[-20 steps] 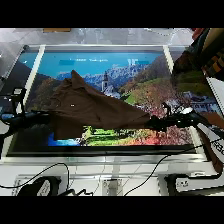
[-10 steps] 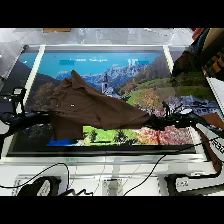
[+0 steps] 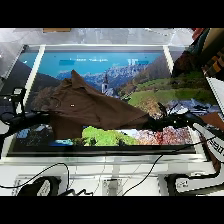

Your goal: Fold the clothes and pants, and hang the long-sleeved shirts on hangers.

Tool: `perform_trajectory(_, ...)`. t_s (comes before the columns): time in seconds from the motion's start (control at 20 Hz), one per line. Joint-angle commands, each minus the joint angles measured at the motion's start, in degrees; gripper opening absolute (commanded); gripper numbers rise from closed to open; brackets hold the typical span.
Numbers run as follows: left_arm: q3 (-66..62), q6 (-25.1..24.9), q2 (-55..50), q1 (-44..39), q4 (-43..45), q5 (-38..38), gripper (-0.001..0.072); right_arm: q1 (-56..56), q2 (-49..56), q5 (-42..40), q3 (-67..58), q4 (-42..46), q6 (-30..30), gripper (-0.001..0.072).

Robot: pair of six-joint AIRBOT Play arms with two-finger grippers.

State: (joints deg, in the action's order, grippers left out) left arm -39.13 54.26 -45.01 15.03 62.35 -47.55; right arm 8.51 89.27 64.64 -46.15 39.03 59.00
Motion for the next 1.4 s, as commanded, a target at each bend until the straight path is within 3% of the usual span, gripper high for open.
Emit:
perform_trajectory(0.0,-0.11,-0.02,0.07,0.07,-0.17,0.02,0.0011,-0.17,-0.11,4.48,-3.13,0.83,-0.17,0.0011)
perform_trajectory(0.25,-2.19,0.0,1.31,0.07,-4.24,0.44,0.001,-0.17,-1.77,14.53,-14.75,1.7,0.79,0.0011)
perform_trajectory(0.55,-11.17,-0.04,8.9,0.09,-4.33,3.19,0.001,-0.17,-14.99,14.84,-32.61,1.73,3.78,0.0011)
perform_trajectory(0.7,-14.99,-0.04,15.37,0.09,-4.33,13.92,0.0011,-0.17,-24.02,11.32,-42.47,1.75,5.07,0.0011)
perform_trajectory(0.9,-15.85,0.0,25.81,0.07,-4.55,38.99,0.0011,-0.17,-37.53,0.61,-51.49,4.11,5.07,0.0011)
perform_trajectory(1.0,-15.85,0.0,30.6,0.07,-4.57,47.6,0.001,-0.17,-43.01,-4.31,-54.55,6.23,5.07,0.0011)
perform_trajectory(1.15,-15.87,0.37,34.91,0.07,-4.55,52.59,0.0011,-0.17,-49.55,-10.69,-56.63,6.93,5.05,0.0011)
perform_trajectory(1.35,-15.87,7.28,35.43,0.07,-4.55,52.72,0.0011,-0.17,-54.29,-15.82,-57.07,9.6,5.03,0.0011)
